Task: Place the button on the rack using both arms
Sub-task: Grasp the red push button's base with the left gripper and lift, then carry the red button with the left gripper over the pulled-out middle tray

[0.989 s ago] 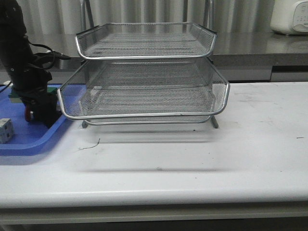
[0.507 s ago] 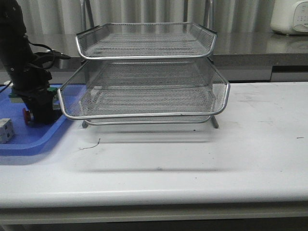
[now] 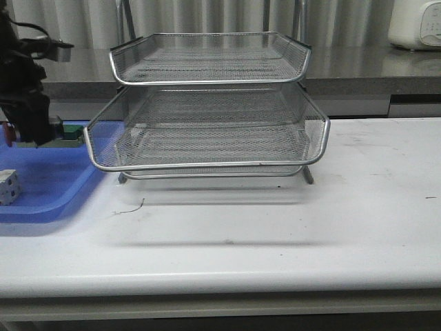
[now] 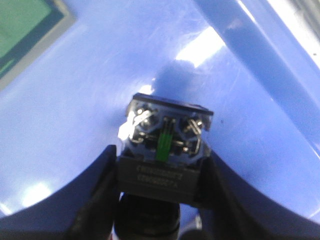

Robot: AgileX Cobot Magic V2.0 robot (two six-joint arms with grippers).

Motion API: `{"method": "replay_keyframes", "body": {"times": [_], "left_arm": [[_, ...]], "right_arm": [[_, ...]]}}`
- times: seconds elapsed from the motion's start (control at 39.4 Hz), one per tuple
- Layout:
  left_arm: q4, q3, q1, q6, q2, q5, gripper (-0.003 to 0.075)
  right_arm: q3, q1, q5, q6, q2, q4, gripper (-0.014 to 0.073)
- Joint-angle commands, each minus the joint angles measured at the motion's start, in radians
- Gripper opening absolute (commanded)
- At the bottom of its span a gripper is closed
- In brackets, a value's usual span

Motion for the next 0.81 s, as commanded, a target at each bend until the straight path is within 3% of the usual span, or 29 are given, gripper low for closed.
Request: {"method": "replay_keyframes", "body": {"times": [0.0, 0.3, 0.51, 0.79], "left_arm": [[-0.015, -0.036, 0.013, -0.035, -0.104, 0.056, 0.0141], [-0.013, -0.036, 0.026, -0.137, -0.193, 0.120, 0.0017], [-0.015, -0.034, 0.026, -0.250, -0.270, 0.120, 0.0009], [-0.017, 0.089, -0.022, -0.256, -0.443, 0.120, 0.0009]], "right_arm": [[-0.026, 0.001, -0.075, -0.002, 0.004, 0.011, -0.0060], [-0.026, 0.001, -0.075, -0.002, 0.004, 0.011, -0.0060], [-0.026, 0.001, -0.075, -0.002, 0.004, 0.011, -0.0060], [-0.026, 0.001, -0.075, -0.002, 0.004, 0.011, -0.0060]]}}
